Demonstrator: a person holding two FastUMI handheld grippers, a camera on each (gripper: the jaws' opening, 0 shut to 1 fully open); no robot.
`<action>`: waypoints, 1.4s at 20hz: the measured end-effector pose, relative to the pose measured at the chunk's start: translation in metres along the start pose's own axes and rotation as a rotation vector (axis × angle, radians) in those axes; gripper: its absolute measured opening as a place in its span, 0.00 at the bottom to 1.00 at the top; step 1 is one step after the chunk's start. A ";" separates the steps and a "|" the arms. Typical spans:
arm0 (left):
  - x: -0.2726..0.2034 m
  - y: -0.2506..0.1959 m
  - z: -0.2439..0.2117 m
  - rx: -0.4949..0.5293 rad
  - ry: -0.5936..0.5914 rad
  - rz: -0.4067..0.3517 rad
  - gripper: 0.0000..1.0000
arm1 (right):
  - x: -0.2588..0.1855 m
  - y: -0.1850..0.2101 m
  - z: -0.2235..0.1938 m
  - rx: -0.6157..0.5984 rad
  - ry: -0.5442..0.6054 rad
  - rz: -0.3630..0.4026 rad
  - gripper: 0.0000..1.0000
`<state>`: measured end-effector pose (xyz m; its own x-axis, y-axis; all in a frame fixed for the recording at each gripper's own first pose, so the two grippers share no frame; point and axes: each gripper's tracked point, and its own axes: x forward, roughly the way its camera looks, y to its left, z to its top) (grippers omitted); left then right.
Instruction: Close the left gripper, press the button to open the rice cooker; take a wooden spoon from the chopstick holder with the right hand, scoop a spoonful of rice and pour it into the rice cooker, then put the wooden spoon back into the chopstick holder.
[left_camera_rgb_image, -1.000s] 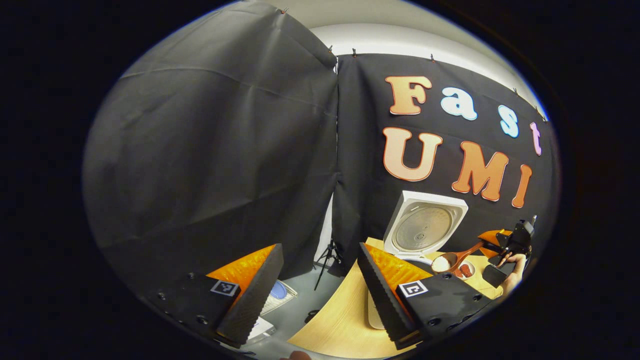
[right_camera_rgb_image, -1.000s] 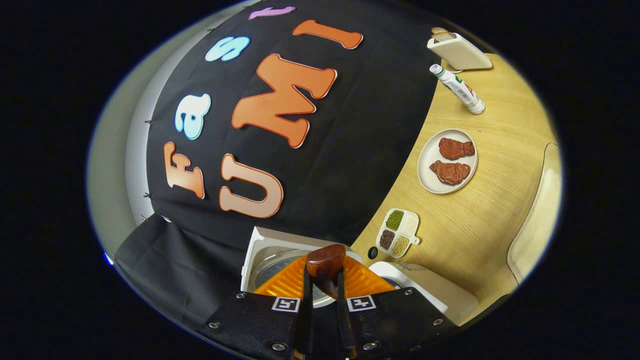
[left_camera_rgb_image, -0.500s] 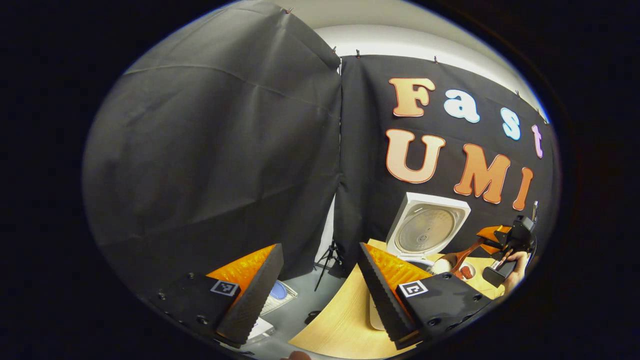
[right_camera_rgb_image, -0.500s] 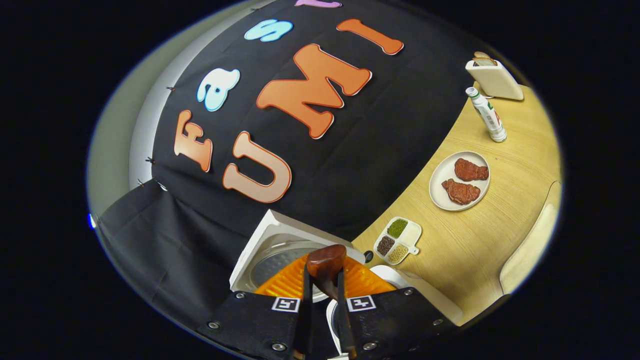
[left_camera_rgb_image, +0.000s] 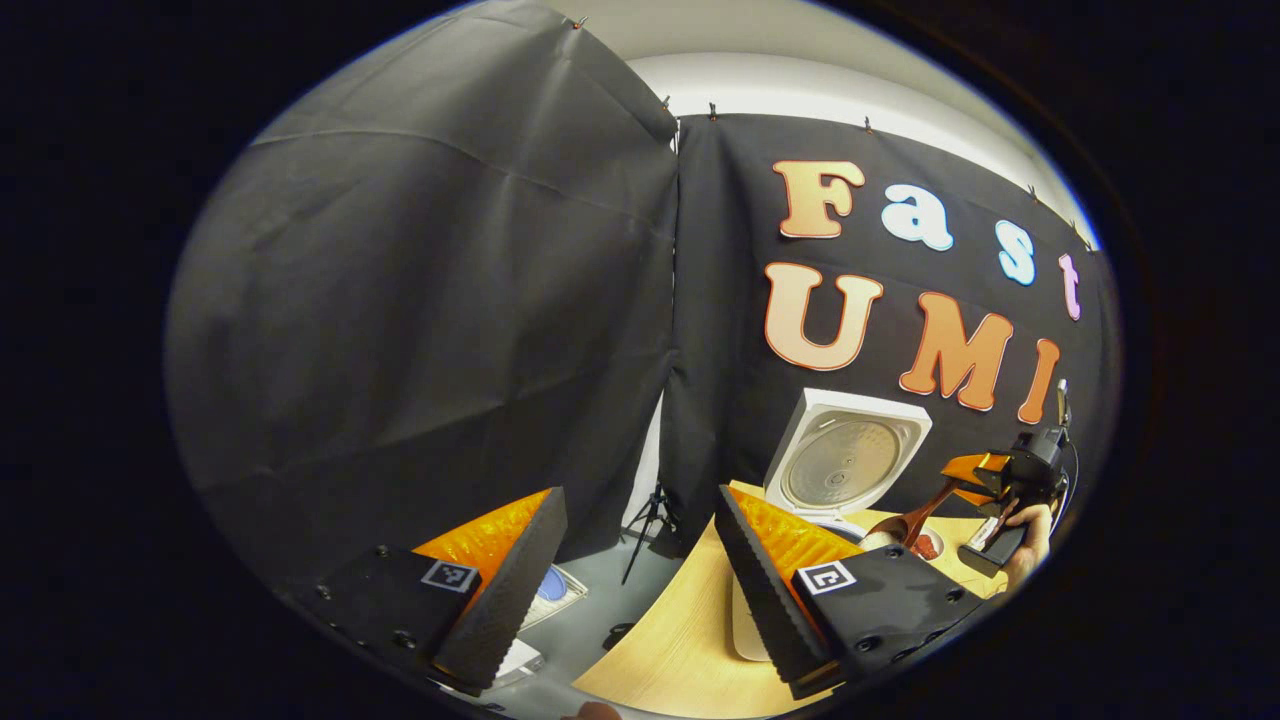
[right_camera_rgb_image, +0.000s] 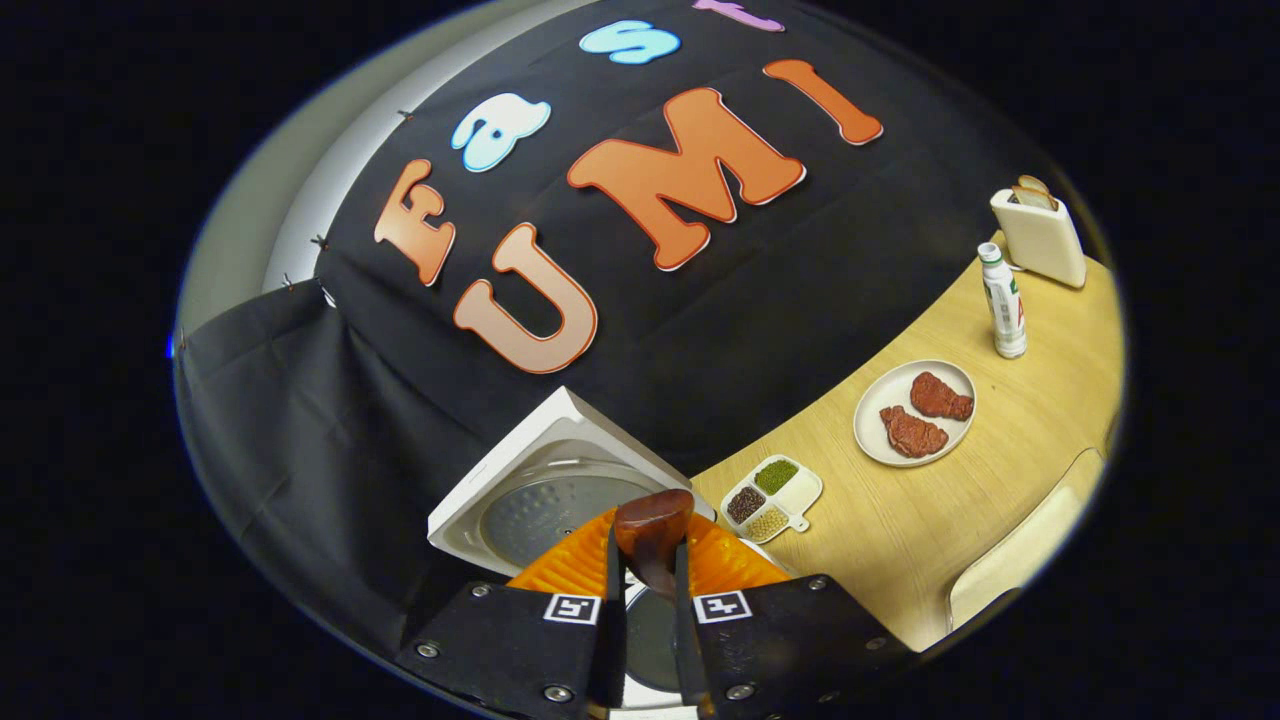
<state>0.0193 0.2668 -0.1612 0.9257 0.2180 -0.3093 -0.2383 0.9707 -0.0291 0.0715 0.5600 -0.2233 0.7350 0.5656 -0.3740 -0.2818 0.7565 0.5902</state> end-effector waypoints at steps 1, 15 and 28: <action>0.001 -0.003 -0.001 0.003 0.000 -0.008 1.00 | -0.002 0.003 0.001 -0.024 -0.006 0.001 0.20; -0.002 -0.023 -0.010 0.034 0.030 -0.090 1.00 | -0.020 0.059 0.000 -0.465 -0.069 0.088 0.19; -0.004 -0.017 -0.024 0.034 0.050 -0.079 1.00 | -0.023 0.095 -0.049 -0.806 -0.038 0.196 0.20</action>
<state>0.0130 0.2473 -0.1822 0.9250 0.1359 -0.3547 -0.1542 0.9878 -0.0236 -0.0028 0.6351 -0.1936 0.6427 0.7114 -0.2846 -0.7520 0.6567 -0.0568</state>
